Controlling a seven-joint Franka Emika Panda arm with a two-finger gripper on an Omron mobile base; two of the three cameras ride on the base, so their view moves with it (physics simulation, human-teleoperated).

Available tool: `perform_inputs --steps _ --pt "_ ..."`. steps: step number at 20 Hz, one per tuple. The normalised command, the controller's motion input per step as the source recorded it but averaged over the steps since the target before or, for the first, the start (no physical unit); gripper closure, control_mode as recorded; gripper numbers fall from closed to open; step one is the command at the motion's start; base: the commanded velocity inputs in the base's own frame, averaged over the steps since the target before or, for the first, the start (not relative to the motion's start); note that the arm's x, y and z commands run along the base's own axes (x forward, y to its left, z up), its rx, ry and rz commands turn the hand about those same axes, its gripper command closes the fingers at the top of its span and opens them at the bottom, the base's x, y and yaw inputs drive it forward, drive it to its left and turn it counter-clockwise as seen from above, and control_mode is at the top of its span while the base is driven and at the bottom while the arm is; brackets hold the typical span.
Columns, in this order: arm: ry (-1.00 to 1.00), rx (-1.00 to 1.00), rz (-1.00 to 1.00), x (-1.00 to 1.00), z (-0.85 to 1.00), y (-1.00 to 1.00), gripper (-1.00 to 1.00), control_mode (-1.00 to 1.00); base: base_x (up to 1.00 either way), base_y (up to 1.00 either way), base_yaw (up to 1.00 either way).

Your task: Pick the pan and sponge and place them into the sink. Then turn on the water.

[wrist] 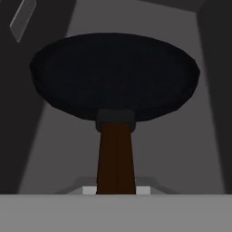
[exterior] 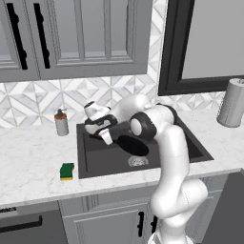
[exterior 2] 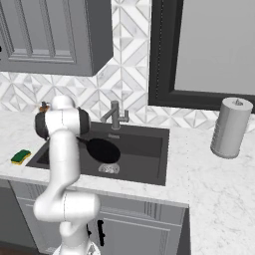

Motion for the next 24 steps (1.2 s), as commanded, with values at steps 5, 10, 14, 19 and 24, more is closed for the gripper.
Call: perform_inputs --steps 5,10,14,19,24 --pt "0.06 0.0 -0.07 0.26 -0.49 -0.17 1.0 -1.0 0.0 0.0 0.0" --pt "0.06 0.0 -0.02 0.28 -0.46 -0.23 1.0 -1.0 0.0 0.0 0.0" --pt "0.01 -0.02 -0.02 0.18 -0.5 -0.02 1.0 -1.0 0.0 0.0 0.0" --pt "0.0 -0.01 -0.01 0.07 -0.54 -0.09 1.0 -1.0 0.0 0.0 0.0" --pt "0.02 0.0 -0.01 0.0 -0.6 -0.15 1.0 -1.0 0.0 0.0 0.0"
